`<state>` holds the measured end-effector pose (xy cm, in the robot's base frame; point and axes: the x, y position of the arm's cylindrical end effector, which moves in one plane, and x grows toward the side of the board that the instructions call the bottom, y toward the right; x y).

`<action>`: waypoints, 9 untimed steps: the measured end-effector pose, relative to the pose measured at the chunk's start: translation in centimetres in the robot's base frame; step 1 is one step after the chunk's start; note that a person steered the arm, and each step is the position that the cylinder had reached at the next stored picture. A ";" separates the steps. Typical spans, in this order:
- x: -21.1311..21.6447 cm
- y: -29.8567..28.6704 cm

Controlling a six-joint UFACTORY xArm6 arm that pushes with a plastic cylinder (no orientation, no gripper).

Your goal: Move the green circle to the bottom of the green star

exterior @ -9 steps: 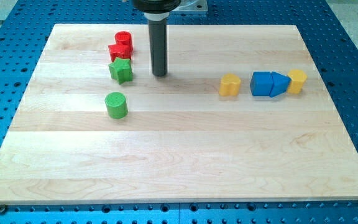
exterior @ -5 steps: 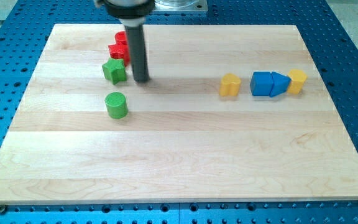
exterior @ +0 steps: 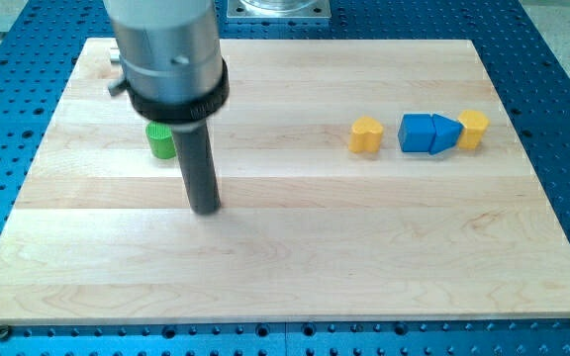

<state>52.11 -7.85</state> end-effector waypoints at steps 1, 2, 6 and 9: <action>4.1 7.2; 5.5 18.6; 9.3 4.3; -1.4 -22.1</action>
<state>50.76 -29.97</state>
